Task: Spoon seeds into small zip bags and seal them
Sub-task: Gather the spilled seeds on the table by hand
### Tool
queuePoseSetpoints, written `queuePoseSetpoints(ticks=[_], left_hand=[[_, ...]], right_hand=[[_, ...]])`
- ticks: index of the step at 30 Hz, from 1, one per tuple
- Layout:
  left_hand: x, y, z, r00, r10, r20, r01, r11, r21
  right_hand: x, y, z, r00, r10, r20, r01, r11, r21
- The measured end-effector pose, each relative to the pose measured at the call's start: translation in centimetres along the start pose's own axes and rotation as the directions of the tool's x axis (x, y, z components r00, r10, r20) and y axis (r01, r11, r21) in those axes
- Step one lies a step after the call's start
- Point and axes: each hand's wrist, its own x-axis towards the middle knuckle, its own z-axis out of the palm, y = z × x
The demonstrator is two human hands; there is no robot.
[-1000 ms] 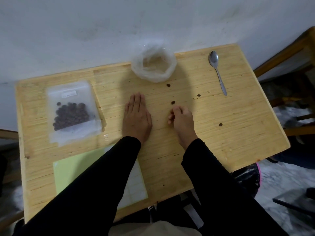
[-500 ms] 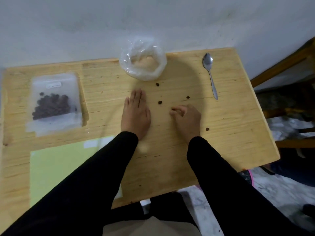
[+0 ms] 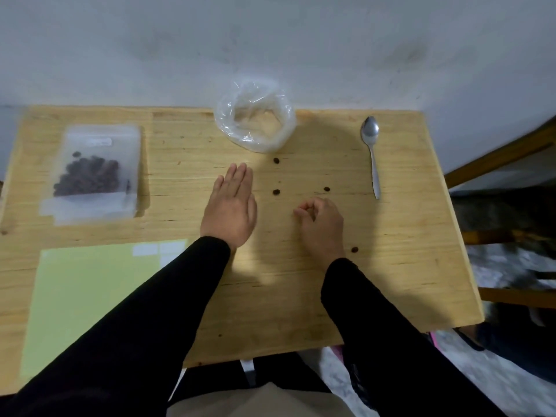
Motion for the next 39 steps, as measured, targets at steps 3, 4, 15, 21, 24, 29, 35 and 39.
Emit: queuePoseSetpoints(ticks=[3,4,15,21,24,29,35,39], left_hand=[[0.0,0.1,0.0,1.0,-0.009,0.003,0.009,1.0,0.008],[0.0,0.1,0.0,1.0,-0.011,0.003,0.011,1.0,0.01],[0.0,0.2,0.2,1.0,-0.023,-0.014,0.023,0.999,0.023],[-0.1,0.1,0.2,1.0,-0.022,-0.001,0.022,0.999,0.032],[0.0,0.0,0.2,1.0,-0.023,-0.001,0.023,1.0,0.01],[0.1,0.1,0.0,1.0,-0.016,-0.011,0.016,1.0,-0.008],[0.3,0.5,0.1,0.998,-0.053,-0.021,0.053,0.998,-0.018],[1.4,1.8,0.2,0.991,-0.118,-0.063,0.114,0.992,-0.057]], right_hand=[[-0.2,0.7,-0.5,0.999,-0.016,-0.028,0.017,0.999,0.027],[-0.2,1.0,-0.7,0.999,-0.024,-0.031,0.025,1.0,0.013],[0.0,1.0,-0.5,0.994,-0.069,-0.089,0.069,0.998,-0.002],[1.6,-1.0,0.8,0.983,-0.18,-0.032,0.18,0.984,-0.016],[2.7,-1.6,1.6,0.978,-0.207,-0.01,0.207,0.978,-0.032],[3.3,-1.6,1.9,0.969,-0.247,0.011,0.247,0.965,-0.085],[3.5,-2.7,2.0,0.983,-0.176,0.052,0.17,0.979,0.113],[3.9,-3.6,1.9,0.99,0.009,0.142,-0.073,0.886,0.457]])
